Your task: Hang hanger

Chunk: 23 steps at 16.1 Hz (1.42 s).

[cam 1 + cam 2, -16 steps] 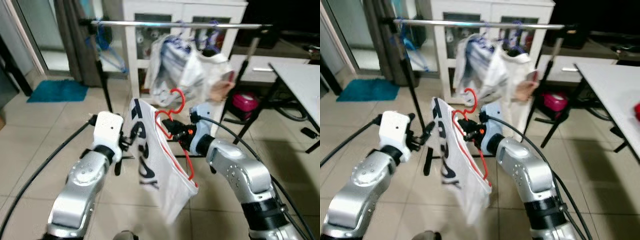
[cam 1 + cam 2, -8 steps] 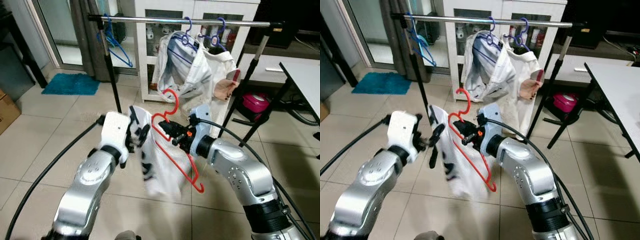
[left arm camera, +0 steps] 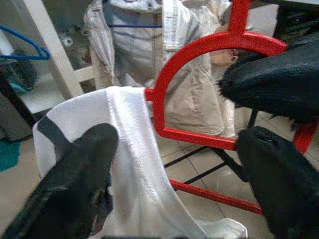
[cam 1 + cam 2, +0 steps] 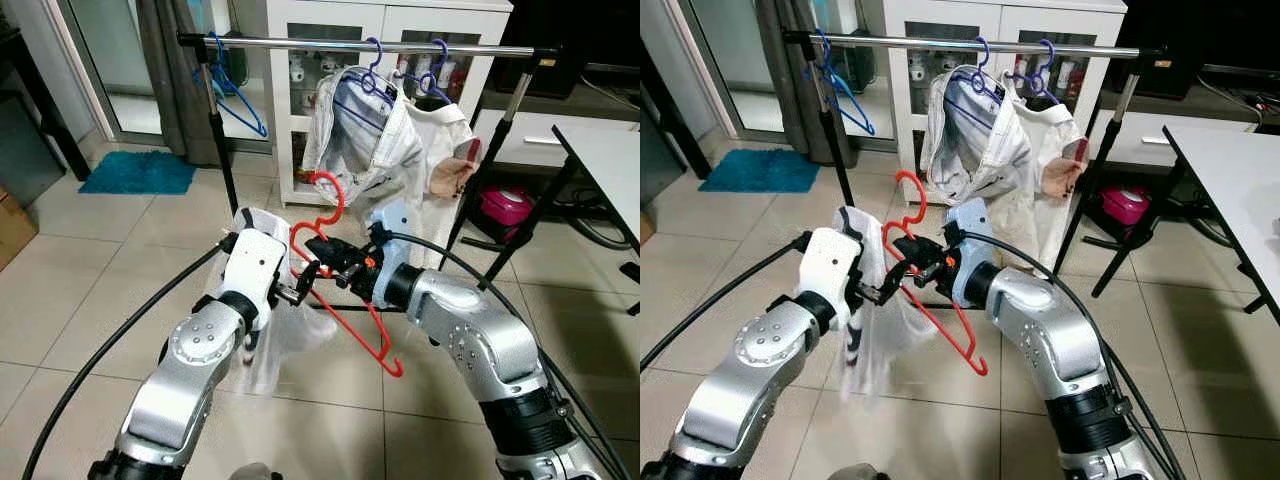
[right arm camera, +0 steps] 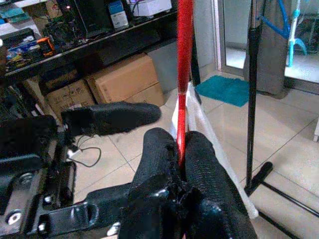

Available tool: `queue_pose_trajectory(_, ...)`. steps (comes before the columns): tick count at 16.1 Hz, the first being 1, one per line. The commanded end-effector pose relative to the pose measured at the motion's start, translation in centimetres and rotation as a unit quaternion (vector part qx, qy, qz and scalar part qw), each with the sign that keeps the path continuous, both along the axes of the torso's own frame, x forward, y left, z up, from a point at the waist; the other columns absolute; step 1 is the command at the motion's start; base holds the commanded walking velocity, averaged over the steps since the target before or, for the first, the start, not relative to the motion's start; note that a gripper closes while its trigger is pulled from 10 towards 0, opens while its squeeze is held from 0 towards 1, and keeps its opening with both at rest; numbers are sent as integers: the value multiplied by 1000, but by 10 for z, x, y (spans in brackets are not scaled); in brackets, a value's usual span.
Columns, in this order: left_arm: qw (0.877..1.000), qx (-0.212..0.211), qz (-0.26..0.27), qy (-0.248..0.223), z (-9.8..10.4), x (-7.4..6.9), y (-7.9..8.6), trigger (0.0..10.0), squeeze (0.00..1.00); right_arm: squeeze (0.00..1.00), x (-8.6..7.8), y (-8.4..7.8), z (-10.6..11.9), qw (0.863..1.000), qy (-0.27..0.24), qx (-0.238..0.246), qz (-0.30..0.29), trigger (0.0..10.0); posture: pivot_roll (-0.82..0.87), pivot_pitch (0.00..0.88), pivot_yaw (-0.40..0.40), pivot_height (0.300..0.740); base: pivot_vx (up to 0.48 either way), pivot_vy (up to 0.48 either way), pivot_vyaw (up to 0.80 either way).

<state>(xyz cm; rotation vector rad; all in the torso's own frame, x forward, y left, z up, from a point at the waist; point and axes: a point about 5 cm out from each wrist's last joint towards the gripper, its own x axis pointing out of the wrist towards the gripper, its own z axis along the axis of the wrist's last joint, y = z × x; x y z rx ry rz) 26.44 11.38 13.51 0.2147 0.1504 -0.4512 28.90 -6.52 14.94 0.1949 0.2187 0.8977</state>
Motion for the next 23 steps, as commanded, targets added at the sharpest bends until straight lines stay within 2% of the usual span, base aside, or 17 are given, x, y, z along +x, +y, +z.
queue_pose_trajectory(1, 999, 15, 2, 33, -14, 1, 1, 0, 0, 0, 1, 7, 28, 997, -52, 48, 27, 10000, -45, 0, 12, 740, 0, 0, 0)
queue_pose_trajectory(5, 999, 28, 36, 22, -10, 6, 9, 0, 0, 0, 3, 5, 30, 997, -52, 59, 21, 10000, -48, 0, 14, 740, 0, 0, 0)
queue_pose_trajectory(8, 998, 25, 61, 4, -6, 2, 12, 0, 0, 0, 5, 1, 29, 997, -49, 64, 11, 10000, -45, 0, 15, 740, 0, 0, 0)
queue_pose_trajectory(9, 997, 16, 80, -6, -4, 0, 14, 10000, 0, 0, 6, -1, 29, 997, -50, 63, 10, 10000, -45, 0, 15, 740, 0, 0, 0)
queue_pose_trajectory(12, 995, -12, 103, -10, -5, -3, 19, 10000, 0, 0, 9, -6, 30, 997, -54, 63, 6, 10000, -41, 0, 13, 740, 0, 0, 0)
queue_pose_trajectory(13, 995, -13, 100, -5, -8, -3, 20, 10000, 290, 0, 9, -7, 31, 996, -55, 63, 6, 10000, -43, 0, 13, 740, 0, 0, 0)
queue_pose_trajectory(15, 997, -15, 79, -13, -6, -2, 16, 10000, 169, 0, 10, -8, 33, 996, -59, 67, 9, 10000, -44, 0, 14, 740, 0, 0, 0)
queue_pose_trajectory(16, 997, -15, 75, -19, -4, 0, 15, 10000, 0, 0, 10, -8, 34, 996, -61, 70, 10, 10000, -45, 0, 14, 740, 0, 0, 0)
queue_pose_trajectory(20, 999, -23, 26, -38, 0, 2, 6, 10000, 0, 0, 10, -9, 35, 995, -64, 74, 11, 10000, -44, 0, 15, 740, 0, 0, 0)
queue_pose_trajectory(23, 999, -12, 34, -29, -4, 4, 8, 10000, 0, 0, 9, -8, 36, 995, -65, 77, 14, 10000, -43, 0, 19, 740, 0, 0, 0)
